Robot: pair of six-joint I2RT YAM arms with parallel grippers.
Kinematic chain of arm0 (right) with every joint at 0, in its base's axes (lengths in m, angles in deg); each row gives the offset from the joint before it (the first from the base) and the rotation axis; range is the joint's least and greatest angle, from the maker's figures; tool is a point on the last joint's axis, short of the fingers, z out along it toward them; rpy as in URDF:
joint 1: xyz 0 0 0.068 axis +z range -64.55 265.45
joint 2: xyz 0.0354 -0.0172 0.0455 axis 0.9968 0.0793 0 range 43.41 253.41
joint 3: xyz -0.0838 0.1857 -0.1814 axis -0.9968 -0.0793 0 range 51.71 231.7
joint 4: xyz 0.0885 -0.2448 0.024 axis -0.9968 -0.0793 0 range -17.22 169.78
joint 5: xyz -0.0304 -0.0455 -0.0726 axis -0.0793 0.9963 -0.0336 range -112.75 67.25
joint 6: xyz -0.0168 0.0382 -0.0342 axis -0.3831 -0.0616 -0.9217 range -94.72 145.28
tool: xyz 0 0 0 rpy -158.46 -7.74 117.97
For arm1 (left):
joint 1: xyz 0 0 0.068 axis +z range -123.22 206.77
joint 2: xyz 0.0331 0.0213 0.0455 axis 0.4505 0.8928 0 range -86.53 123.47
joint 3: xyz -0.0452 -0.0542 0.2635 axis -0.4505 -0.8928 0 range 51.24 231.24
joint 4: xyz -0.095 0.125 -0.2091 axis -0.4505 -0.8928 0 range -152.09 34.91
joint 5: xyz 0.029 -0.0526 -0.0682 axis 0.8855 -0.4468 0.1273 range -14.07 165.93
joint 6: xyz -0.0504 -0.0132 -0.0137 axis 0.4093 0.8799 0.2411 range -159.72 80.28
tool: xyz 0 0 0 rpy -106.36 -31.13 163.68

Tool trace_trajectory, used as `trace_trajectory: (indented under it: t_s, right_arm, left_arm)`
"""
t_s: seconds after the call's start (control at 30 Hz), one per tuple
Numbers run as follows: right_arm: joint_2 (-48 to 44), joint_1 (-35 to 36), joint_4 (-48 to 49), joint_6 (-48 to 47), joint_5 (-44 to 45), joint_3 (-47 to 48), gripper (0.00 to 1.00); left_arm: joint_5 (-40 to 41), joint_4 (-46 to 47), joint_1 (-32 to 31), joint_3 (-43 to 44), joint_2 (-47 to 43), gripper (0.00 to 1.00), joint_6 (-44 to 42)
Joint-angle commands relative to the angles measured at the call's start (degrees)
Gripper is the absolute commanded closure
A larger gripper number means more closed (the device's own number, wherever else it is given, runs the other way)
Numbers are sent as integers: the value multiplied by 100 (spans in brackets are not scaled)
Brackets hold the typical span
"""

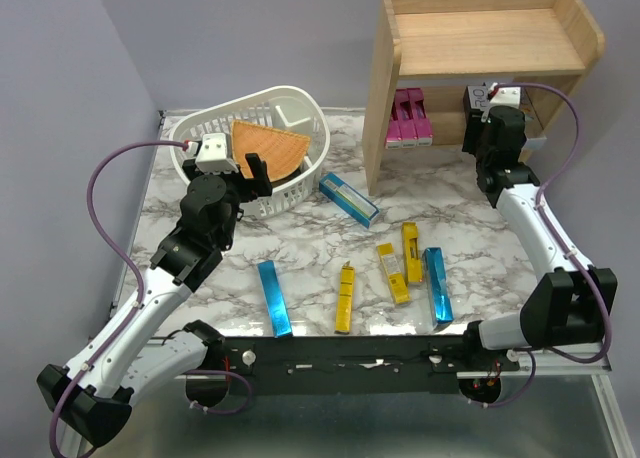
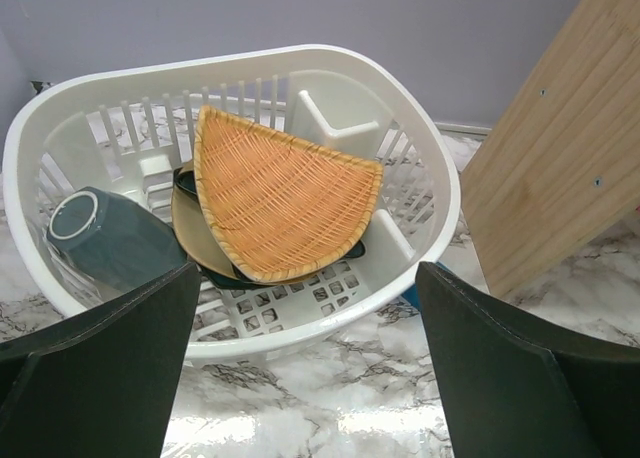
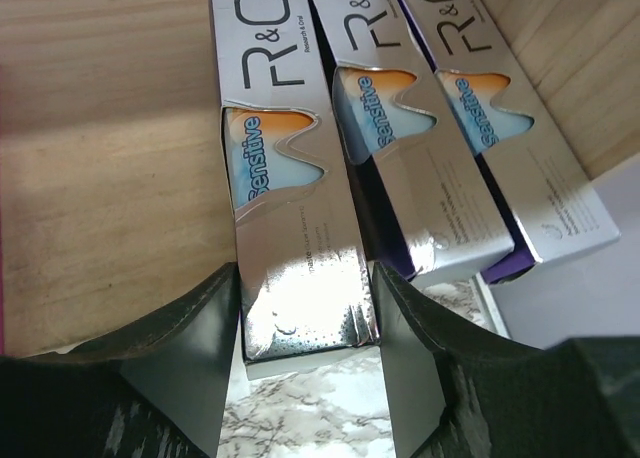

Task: Place and organize the toothpastes onto the shelf
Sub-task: Place the toothpaste on the shelf.

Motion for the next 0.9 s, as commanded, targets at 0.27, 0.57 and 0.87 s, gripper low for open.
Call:
trace_trajectory:
  t_s: [0.27, 0.57, 0.87]
  right_arm:
    - [276, -87, 662, -618, 559, 248, 30]
    - [241, -87, 785, -557, 252, 124, 30]
    - [364, -87, 908, -837, -459, 63, 30]
  left_arm:
    - [150, 131, 24, -66, 45, 1, -107]
    - [115, 131, 24, -57, 71, 1, -124]
    - [97, 131, 24, -66, 107, 1, -133]
